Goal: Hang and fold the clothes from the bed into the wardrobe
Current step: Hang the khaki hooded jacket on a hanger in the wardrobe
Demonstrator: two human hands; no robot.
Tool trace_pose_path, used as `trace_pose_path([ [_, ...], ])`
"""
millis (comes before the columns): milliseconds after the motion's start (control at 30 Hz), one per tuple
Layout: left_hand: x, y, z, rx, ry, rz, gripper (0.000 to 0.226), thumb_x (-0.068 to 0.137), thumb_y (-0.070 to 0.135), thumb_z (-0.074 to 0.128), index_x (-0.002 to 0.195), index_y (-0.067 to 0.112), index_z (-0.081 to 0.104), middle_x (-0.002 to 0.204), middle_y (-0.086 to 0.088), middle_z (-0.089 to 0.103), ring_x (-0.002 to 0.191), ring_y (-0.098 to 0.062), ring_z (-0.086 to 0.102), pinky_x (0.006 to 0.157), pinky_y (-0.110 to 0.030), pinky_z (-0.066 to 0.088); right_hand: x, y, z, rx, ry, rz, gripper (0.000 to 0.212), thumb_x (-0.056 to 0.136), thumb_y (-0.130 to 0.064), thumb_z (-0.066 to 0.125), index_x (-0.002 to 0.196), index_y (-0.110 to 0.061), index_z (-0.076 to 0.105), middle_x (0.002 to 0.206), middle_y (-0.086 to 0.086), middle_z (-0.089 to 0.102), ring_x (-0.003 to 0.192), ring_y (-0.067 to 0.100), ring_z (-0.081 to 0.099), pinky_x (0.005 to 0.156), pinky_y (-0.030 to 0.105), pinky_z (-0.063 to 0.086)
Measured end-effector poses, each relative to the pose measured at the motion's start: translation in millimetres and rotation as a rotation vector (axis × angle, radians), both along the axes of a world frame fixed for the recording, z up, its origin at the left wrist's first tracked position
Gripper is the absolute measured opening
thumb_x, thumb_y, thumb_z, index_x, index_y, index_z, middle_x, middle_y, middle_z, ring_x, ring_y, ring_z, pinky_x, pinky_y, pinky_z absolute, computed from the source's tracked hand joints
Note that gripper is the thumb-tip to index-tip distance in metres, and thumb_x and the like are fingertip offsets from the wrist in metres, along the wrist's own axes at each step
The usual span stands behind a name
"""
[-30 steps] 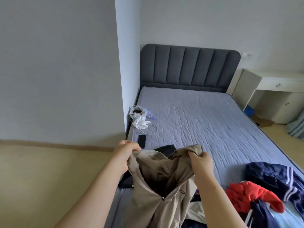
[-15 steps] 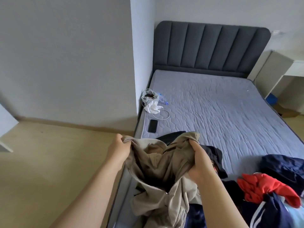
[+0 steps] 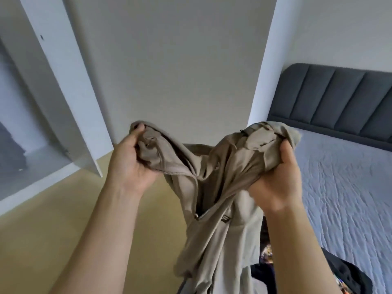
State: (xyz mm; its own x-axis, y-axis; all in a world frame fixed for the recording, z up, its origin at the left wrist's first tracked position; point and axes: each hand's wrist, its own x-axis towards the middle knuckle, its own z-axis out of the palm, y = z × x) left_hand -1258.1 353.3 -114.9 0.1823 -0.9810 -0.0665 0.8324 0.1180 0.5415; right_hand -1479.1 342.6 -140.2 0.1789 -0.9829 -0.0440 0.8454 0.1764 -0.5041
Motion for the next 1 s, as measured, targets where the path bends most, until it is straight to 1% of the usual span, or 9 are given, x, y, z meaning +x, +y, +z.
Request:
trace_pose_path([
  [67,22,9,6,-0.076,-0.053,0.056,0.013,0.078,0.024,0.061,0.074,0.012,0.062,0.066,-0.002,0.065,0.065,-0.015,0.068,0.073,-0.039,0.058,19,-10,6,-0.037,-0.006,0.042,0.047,0.081,-0.045,0.048,0.103,-0.013,0.073,0.116,0.009,0.067,0.106,0.024,0.065,0.096,0.041,0.046],
  [200,57,24,-18,0.173,-0.125,0.135,0.02,0.09,0.015,0.052,0.072,0.011,0.059,0.071,-0.006,0.061,0.069,-0.018,0.064,0.08,-0.037,0.056,69,-18,-14,0.219,0.1,0.161,0.046,0.096,-0.043,0.037,0.111,-0.011,0.066,0.107,0.011,0.07,0.095,0.026,0.067,0.081,0.039,0.049],
  [333,97,39,-28,0.27,-0.043,0.332,0.053,0.092,0.017,0.053,0.04,0.014,0.06,0.052,-0.002,0.059,0.047,-0.015,0.062,0.056,-0.03,0.057,107,-23,-26,0.315,0.115,0.196,0.035,0.094,-0.038,0.047,0.09,-0.013,0.07,0.089,0.007,0.072,0.083,0.022,0.066,0.079,0.04,0.05],
  [467,155,56,-26,0.274,-0.268,0.779,0.012,0.093,0.025,0.055,0.094,0.015,0.062,0.079,0.0,0.066,0.067,-0.011,0.066,0.069,-0.031,0.055,142,-41,-24,0.29,0.099,0.089,0.025,0.093,-0.033,0.051,0.098,-0.017,0.069,0.096,0.001,0.073,0.089,0.017,0.067,0.074,0.034,0.051],
  [567,198,62,-24,0.309,-0.572,1.103,0.004,0.095,0.025,0.052,0.099,0.026,0.053,0.091,0.005,0.058,0.08,-0.009,0.059,0.083,-0.032,0.048,184,-55,-23,0.249,0.122,0.066,0.03,0.095,-0.03,0.05,0.118,-0.019,0.064,0.116,0.0,0.067,0.105,0.016,0.063,0.093,0.033,0.049],
  [700,256,48,-30,0.43,-0.547,1.04,0.039,0.097,0.027,0.048,0.134,0.015,0.043,0.12,-0.007,0.057,0.096,-0.017,0.058,0.082,-0.032,0.05,260,-68,-21,0.18,0.197,0.167,0.033,0.097,-0.029,0.047,0.124,-0.016,0.059,0.119,0.002,0.066,0.11,0.017,0.062,0.103,0.034,0.043],
  [800,311,43,-35,0.472,-0.425,0.967,0.035,0.096,0.021,0.05,0.13,0.015,0.047,0.115,-0.007,0.058,0.085,-0.015,0.059,0.071,-0.029,0.049,330,-77,-18,0.144,0.205,0.272,0.037,0.098,-0.029,0.044,0.129,-0.013,0.055,0.125,0.006,0.062,0.116,0.02,0.058,0.107,0.035,0.038],
  [900,371,50,-35,0.467,-0.284,0.887,0.038,0.093,0.017,0.055,0.13,0.012,0.05,0.117,-0.01,0.061,0.094,-0.021,0.061,0.078,-0.034,0.05,404,-81,-10,0.093,0.155,0.405,0.042,0.099,-0.031,0.04,0.134,-0.01,0.049,0.13,0.011,0.058,0.121,0.024,0.055,0.108,0.039,0.036],
  [1000,427,60,-36,0.447,-0.259,0.81,0.043,0.087,0.006,0.06,0.129,0.007,0.051,0.091,-0.008,0.065,0.08,-0.019,0.064,0.064,-0.032,0.052,476,-77,3,0.073,0.085,0.526,0.044,0.098,-0.034,0.04,0.135,-0.011,0.049,0.13,0.01,0.058,0.118,0.024,0.057,0.102,0.04,0.042],
])
